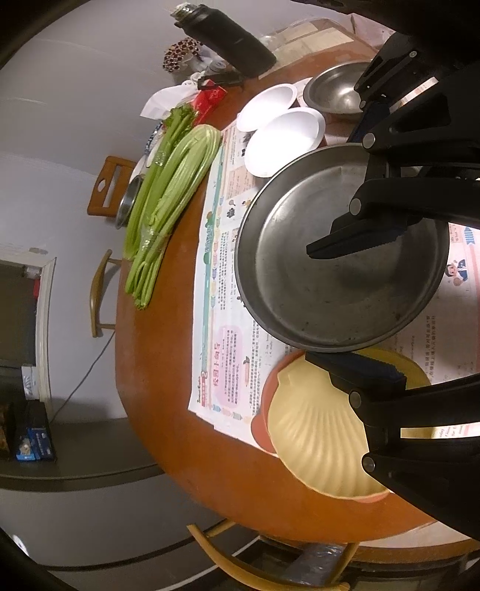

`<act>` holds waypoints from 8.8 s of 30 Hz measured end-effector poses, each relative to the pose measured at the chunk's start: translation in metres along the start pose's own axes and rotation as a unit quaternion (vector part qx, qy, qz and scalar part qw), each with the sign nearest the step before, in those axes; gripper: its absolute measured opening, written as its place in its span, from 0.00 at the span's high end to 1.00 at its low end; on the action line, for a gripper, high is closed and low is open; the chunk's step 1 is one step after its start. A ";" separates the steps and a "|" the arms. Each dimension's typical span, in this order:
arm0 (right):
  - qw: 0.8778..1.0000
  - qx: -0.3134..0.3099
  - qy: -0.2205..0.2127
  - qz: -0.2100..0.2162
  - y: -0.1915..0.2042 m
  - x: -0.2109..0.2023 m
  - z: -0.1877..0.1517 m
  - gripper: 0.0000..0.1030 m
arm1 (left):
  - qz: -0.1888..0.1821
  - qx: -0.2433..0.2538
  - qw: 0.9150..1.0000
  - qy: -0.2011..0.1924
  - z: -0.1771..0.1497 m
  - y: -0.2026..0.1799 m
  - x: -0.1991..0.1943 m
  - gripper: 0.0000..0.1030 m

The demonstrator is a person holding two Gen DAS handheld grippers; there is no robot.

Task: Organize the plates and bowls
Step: 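Lift the grey metal pan with the left gripper toward the stacked plates, then lower the grey metal pan onto the yellow shell plate and open the left gripper, then move the left gripper to the steel bowl rim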

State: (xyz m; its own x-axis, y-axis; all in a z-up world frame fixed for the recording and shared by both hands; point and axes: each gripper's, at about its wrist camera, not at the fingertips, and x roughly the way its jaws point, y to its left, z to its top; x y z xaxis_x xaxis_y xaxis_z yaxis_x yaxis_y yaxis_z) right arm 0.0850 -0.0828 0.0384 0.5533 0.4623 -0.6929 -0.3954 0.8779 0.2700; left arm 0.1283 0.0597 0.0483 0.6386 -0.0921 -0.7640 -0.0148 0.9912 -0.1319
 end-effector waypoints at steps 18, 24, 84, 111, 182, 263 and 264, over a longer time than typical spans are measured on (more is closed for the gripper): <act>0.997 -0.071 0.002 0.034 0.057 0.015 0.018 0.34 | 0.040 -0.050 0.998 -0.029 -0.014 0.057 -0.041 0.52; 0.995 -0.083 0.016 0.046 0.070 0.035 0.019 0.34 | 0.053 -0.063 0.996 -0.025 -0.020 0.076 -0.040 0.52; 0.991 -0.117 0.053 0.034 0.097 0.106 0.020 0.34 | 0.009 -0.114 0.993 -0.006 -0.031 0.142 0.018 0.50; 0.988 -0.152 0.034 0.013 0.109 0.109 0.021 0.34 | 0.022 -0.138 0.989 -0.042 -0.035 0.164 -0.013 0.50; 0.999 -0.008 0.035 0.010 -0.002 0.091 0.024 0.34 | -0.001 -0.065 0.996 0.054 0.001 0.071 0.068 0.49; 0.985 0.042 -0.083 -0.147 -0.167 -0.162 -0.025 0.34 | -0.077 0.060 0.995 0.011 -0.032 -0.170 -0.020 0.47; 0.984 0.042 -0.079 -0.152 -0.170 -0.162 -0.027 0.34 | -0.082 0.061 0.995 0.015 -0.032 -0.176 -0.016 0.47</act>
State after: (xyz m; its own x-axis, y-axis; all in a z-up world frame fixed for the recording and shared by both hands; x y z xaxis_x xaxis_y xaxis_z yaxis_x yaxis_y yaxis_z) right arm 0.0428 -0.3108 0.0864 0.7468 0.1854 -0.6387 -0.1360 0.9826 0.1262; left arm 0.0961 -0.1164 0.0631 0.6015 -0.2543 -0.7573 0.1825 0.9667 -0.1796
